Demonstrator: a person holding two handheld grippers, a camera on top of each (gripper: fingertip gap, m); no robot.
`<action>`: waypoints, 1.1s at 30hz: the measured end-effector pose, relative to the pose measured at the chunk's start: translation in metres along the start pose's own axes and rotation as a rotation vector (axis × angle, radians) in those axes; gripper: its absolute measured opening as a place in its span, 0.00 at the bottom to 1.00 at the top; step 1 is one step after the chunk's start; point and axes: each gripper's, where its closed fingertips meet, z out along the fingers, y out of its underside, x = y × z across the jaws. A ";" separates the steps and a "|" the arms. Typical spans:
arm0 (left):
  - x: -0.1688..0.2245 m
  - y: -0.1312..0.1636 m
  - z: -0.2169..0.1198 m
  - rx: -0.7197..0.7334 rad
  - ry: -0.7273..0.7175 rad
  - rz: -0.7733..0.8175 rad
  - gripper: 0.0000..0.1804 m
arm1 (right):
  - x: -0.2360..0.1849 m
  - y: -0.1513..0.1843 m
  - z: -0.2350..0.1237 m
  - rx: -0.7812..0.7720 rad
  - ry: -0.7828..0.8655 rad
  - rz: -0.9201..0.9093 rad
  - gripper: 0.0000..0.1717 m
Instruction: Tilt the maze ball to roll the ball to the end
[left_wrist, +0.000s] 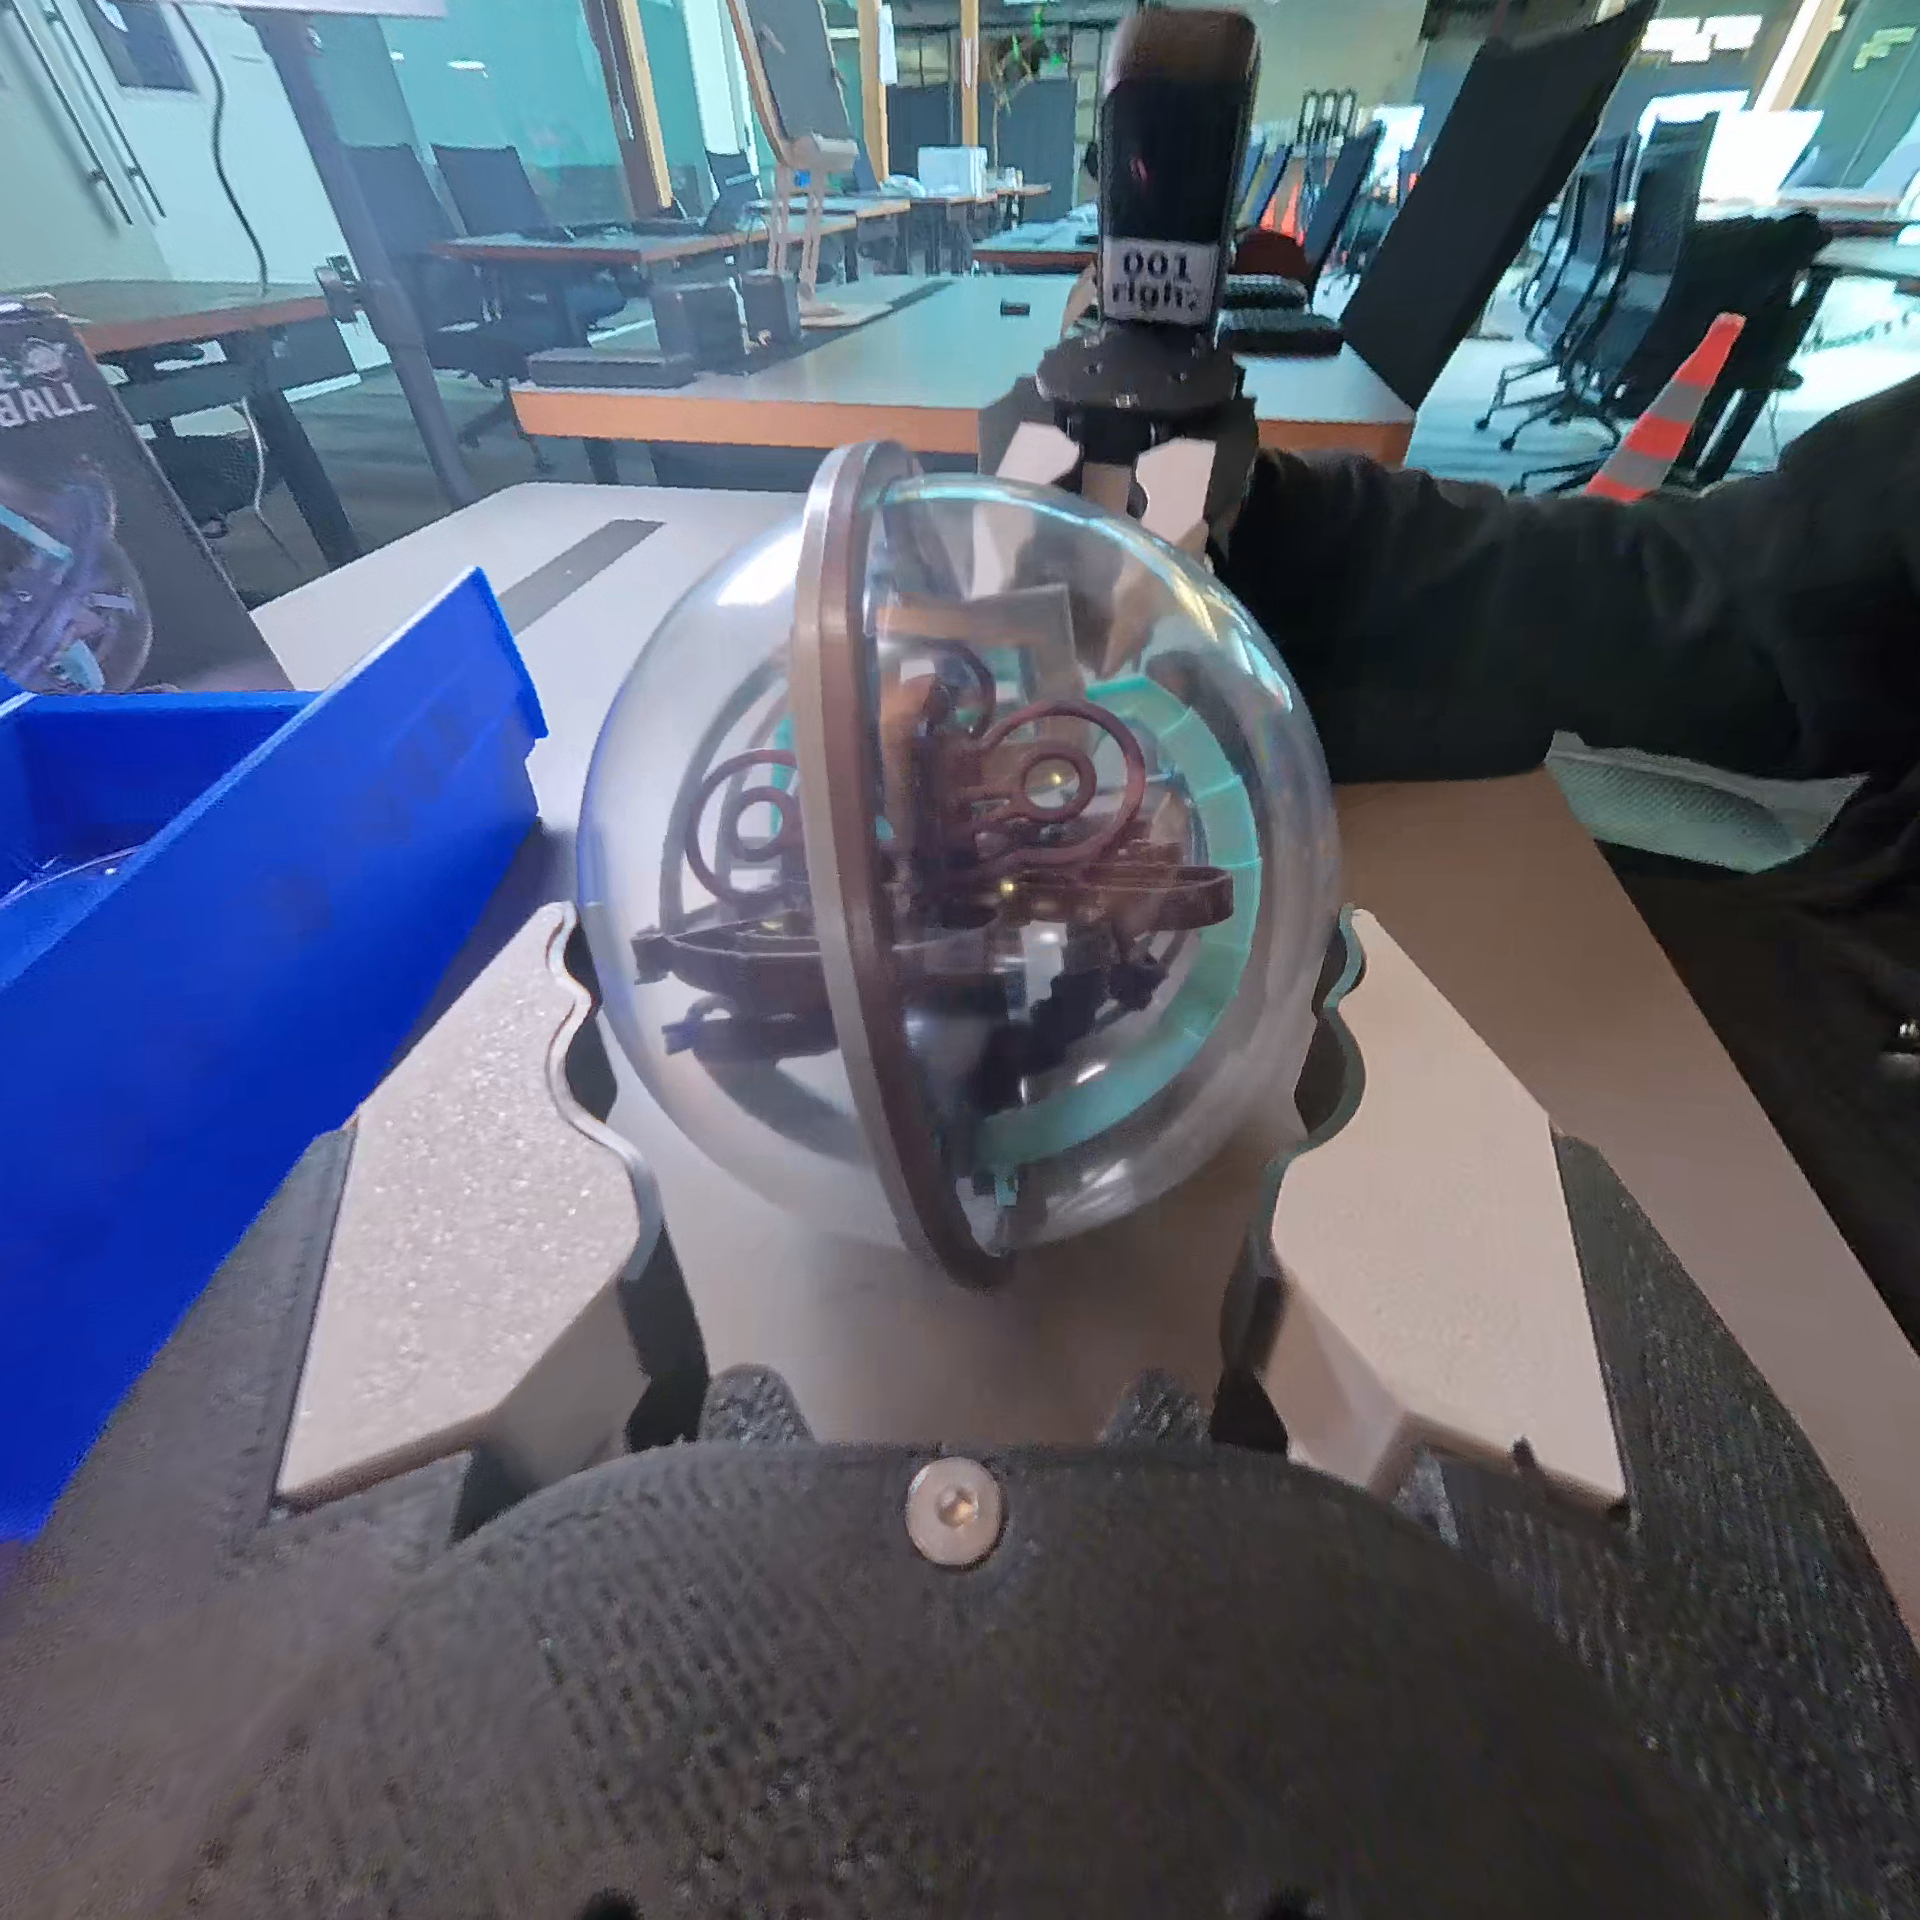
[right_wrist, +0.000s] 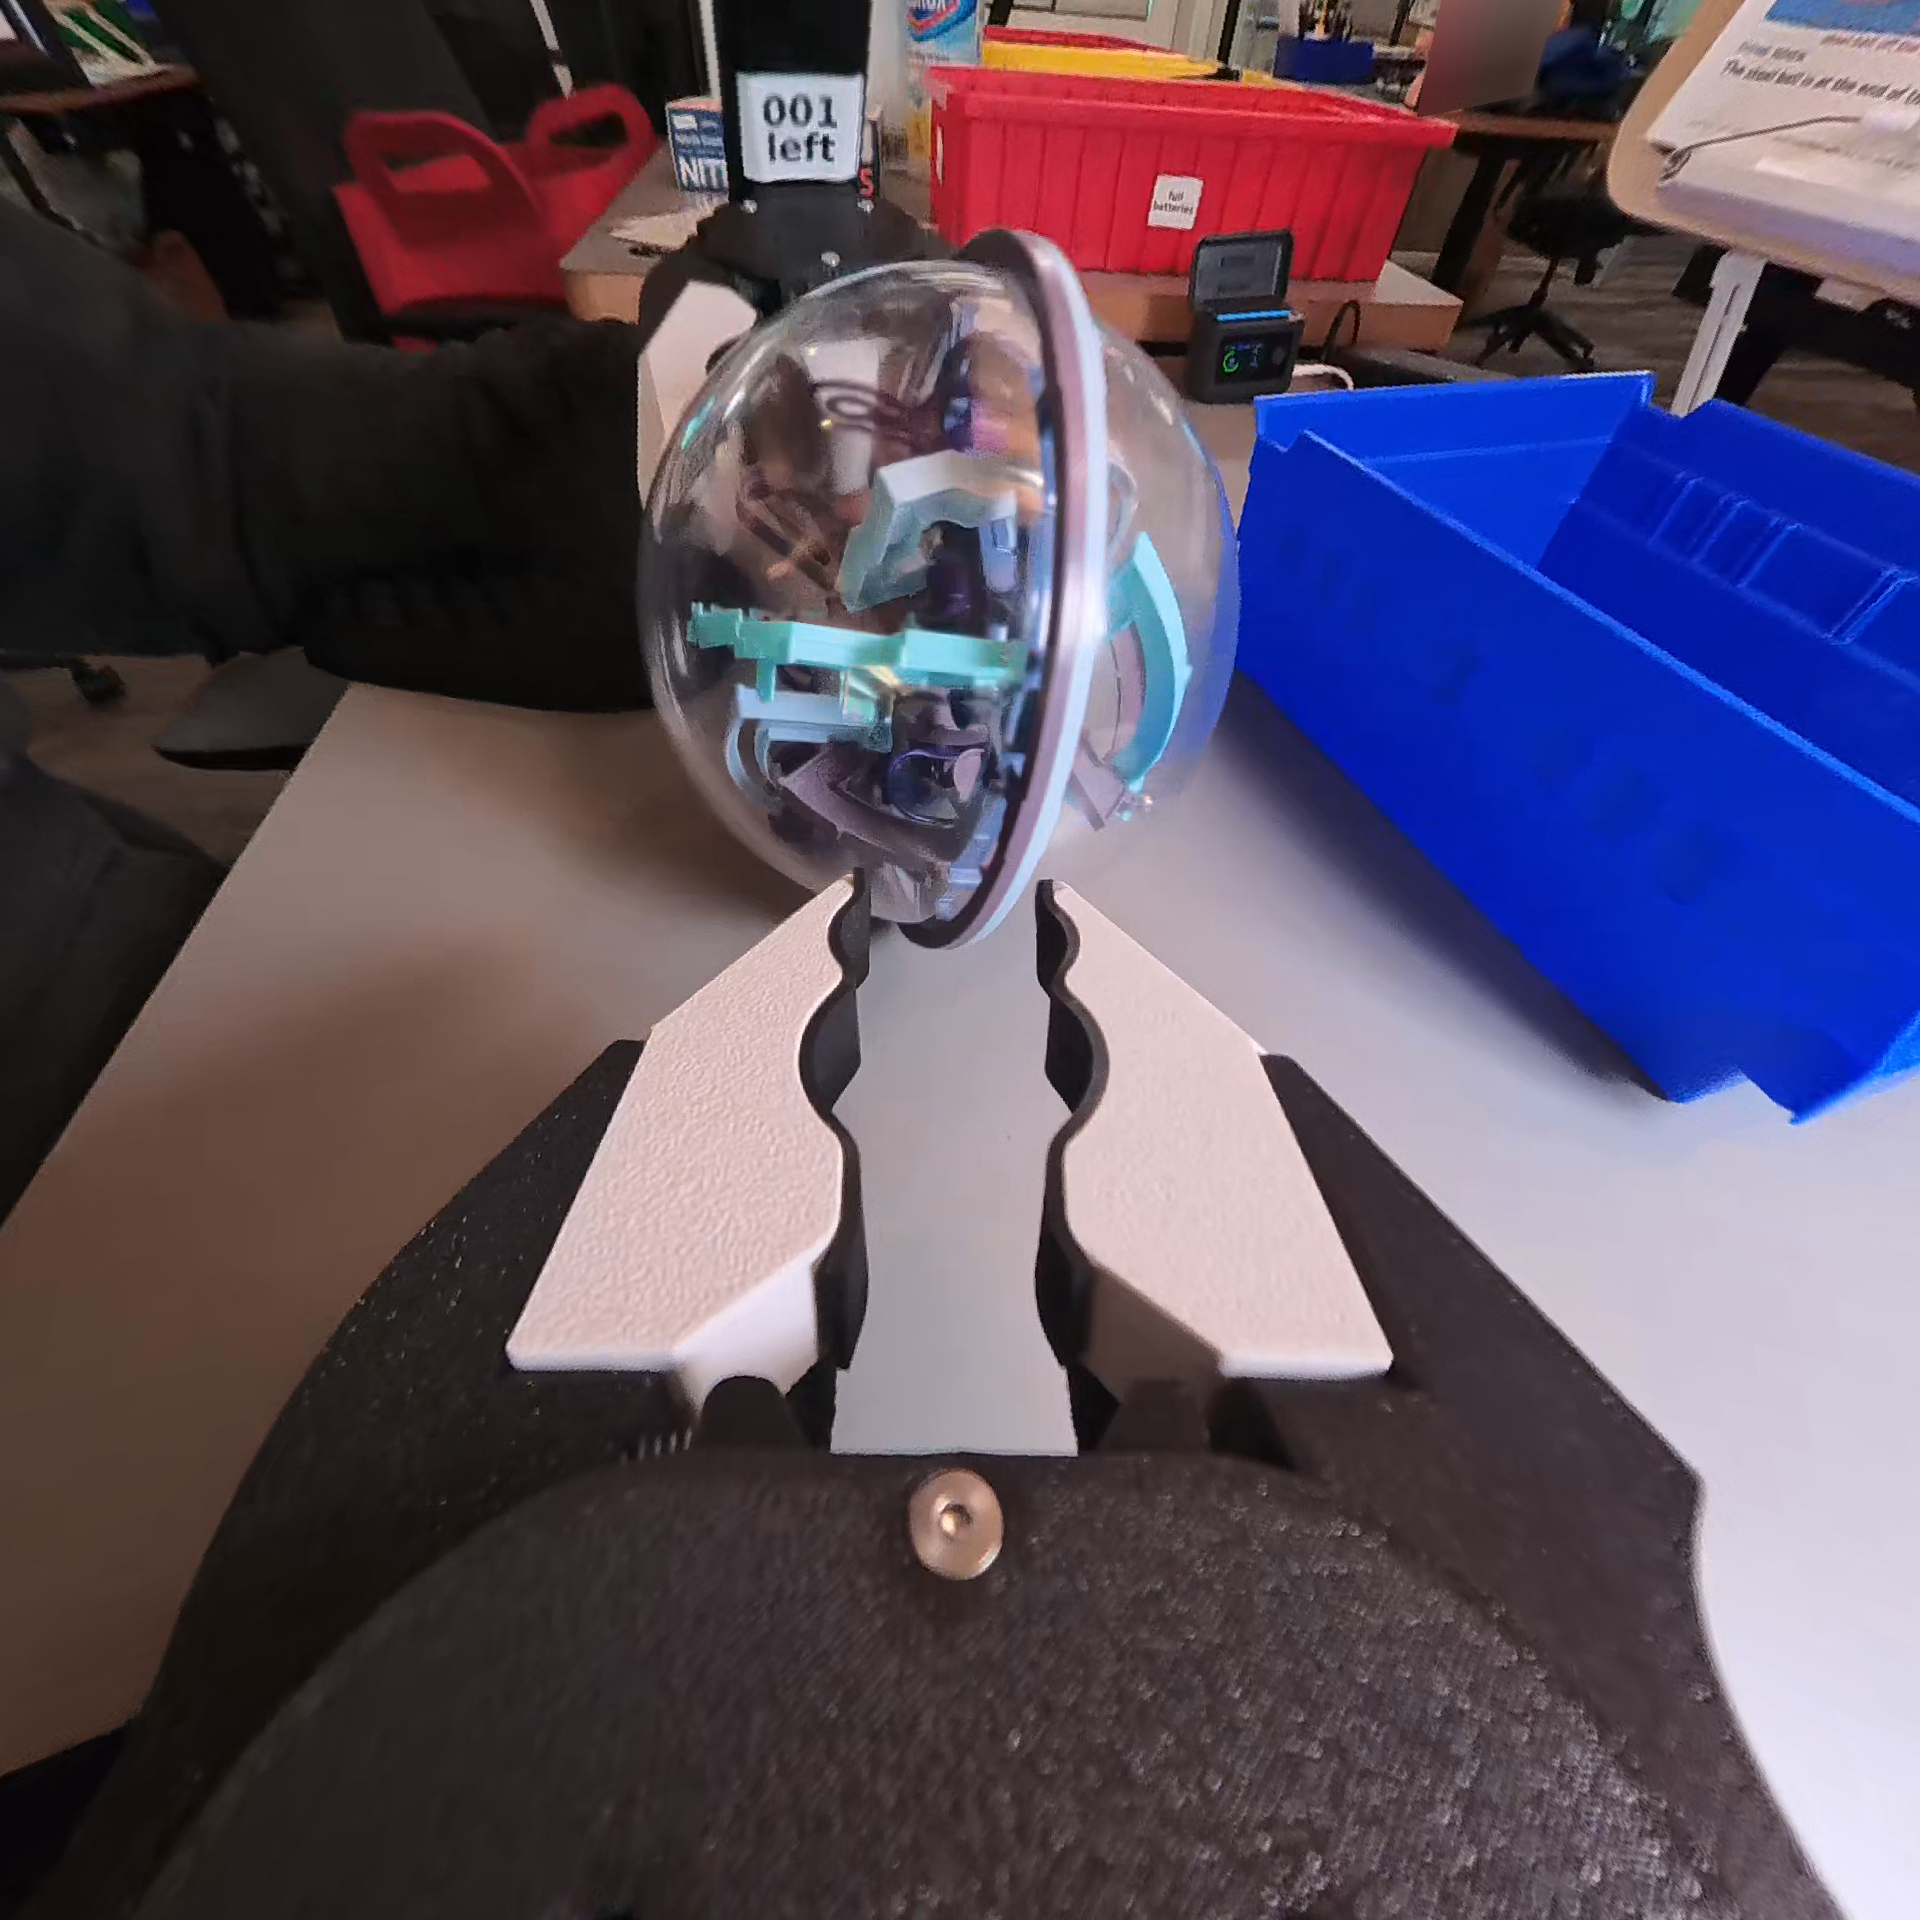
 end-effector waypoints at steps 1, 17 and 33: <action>-0.001 -0.001 0.000 0.011 -0.003 -0.010 0.74 | -0.001 0.002 0.005 -0.013 -0.005 -0.001 0.17; 0.022 0.001 -0.001 -0.003 0.043 0.122 0.71 | -0.012 0.011 0.016 -0.068 -0.065 -0.034 0.04; 0.011 -0.009 -0.017 0.064 0.008 0.152 0.04 | -0.004 -0.002 -0.017 -0.025 0.051 -0.168 0.04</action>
